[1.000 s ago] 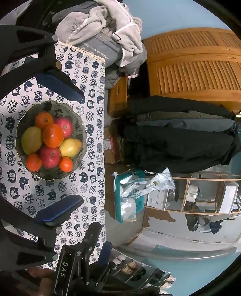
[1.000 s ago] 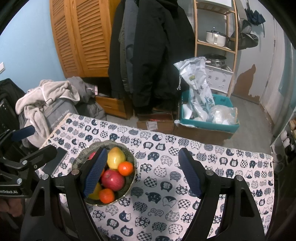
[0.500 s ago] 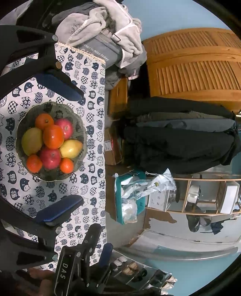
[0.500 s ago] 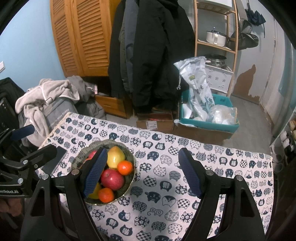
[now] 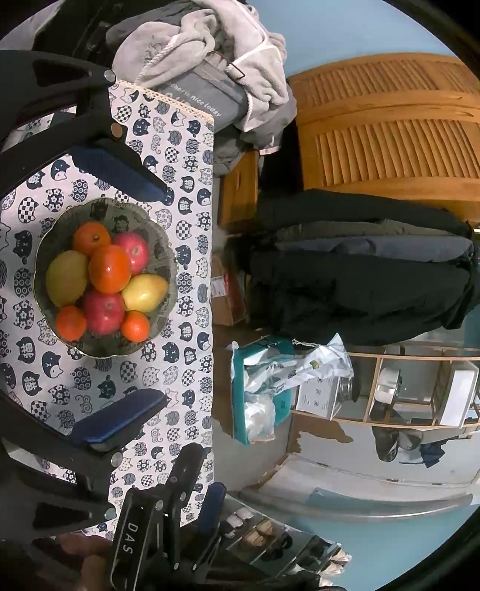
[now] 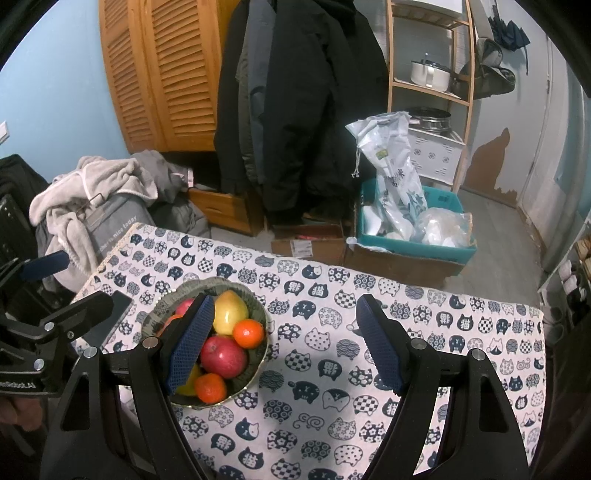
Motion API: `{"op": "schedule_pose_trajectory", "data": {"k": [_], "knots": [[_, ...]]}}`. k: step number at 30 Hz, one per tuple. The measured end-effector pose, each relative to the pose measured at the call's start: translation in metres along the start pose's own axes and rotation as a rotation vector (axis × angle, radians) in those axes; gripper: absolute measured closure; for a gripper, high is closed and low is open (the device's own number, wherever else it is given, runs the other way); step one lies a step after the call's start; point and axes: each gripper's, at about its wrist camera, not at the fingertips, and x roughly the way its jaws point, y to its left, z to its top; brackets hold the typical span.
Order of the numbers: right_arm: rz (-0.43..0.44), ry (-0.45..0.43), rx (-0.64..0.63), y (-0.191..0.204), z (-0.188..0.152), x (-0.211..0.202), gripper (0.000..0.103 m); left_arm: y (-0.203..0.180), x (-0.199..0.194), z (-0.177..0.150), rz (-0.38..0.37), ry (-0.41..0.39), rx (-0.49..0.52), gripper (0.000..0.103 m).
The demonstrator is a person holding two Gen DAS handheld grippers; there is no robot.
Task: Organize fruits
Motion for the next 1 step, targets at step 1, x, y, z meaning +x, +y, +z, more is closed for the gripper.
{"op": "schedule_pose_trajectory", "data": {"k": [1], "knots": [[0.0,0.001,0.0,-0.0017,-0.0007,-0.0003,0.025,-0.0023,0.0,-0.0004,0.004,-0.001,0.001,0.001]]}}
